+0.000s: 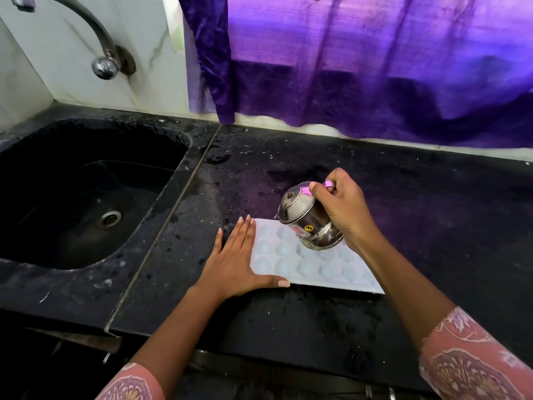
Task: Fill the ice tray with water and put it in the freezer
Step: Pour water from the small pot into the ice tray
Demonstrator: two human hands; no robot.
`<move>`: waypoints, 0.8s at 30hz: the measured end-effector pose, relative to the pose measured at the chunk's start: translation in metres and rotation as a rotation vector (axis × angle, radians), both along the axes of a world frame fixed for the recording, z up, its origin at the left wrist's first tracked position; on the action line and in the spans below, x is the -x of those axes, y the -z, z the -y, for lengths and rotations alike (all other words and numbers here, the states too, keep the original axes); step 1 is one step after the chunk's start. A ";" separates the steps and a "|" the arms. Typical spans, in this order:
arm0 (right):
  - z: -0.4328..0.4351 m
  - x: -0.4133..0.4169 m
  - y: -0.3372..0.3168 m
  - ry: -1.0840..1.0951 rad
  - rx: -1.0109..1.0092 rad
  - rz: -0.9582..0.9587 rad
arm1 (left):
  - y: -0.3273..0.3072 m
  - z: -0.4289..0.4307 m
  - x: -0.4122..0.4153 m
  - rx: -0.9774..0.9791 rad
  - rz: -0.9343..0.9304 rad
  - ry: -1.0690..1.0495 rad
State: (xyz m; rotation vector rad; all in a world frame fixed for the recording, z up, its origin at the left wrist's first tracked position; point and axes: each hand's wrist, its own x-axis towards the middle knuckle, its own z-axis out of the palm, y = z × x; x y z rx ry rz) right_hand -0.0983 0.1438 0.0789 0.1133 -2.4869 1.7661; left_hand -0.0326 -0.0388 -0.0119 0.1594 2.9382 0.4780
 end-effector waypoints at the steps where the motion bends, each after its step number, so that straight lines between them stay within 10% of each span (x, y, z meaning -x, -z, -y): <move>1: 0.000 0.000 0.000 -0.003 -0.011 -0.001 | 0.000 0.000 0.000 -0.003 0.003 -0.003; 24: 0.006 -0.003 -0.010 -0.039 -0.182 -0.014 | -0.001 0.000 0.002 0.068 0.022 -0.005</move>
